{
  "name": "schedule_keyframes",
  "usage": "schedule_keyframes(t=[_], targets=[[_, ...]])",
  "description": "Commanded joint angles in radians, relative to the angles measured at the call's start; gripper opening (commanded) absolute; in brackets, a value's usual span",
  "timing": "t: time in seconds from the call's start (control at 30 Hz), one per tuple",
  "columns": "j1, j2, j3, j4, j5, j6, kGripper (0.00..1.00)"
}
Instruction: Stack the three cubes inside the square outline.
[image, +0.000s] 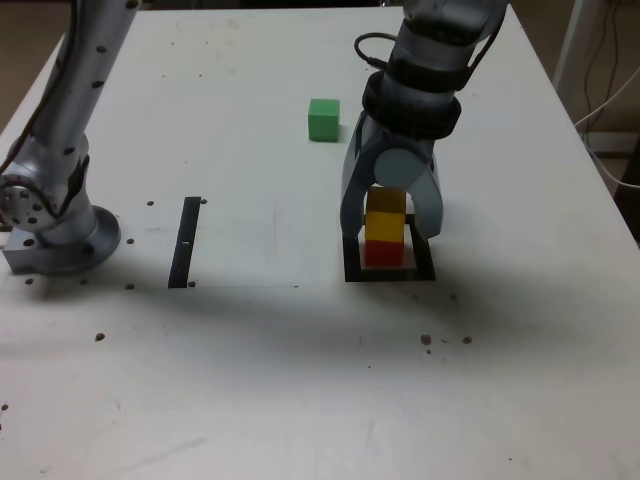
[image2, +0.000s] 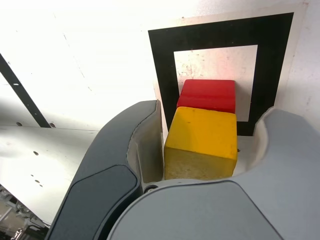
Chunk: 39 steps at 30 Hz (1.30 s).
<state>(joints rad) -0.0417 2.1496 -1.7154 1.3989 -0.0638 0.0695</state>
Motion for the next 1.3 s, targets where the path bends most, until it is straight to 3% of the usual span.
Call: schedule_keyframes(t=[0.0,0.6,1.27], targets=[[0.002,-0.004,0.002,-0.003,0.000,0.003,0.99],[0.070,-0.168,0.117,0.005,0.093,-0.002,0.99],[0.424,-0.196,0.235,-0.033,0.234,0.252,0.99]])
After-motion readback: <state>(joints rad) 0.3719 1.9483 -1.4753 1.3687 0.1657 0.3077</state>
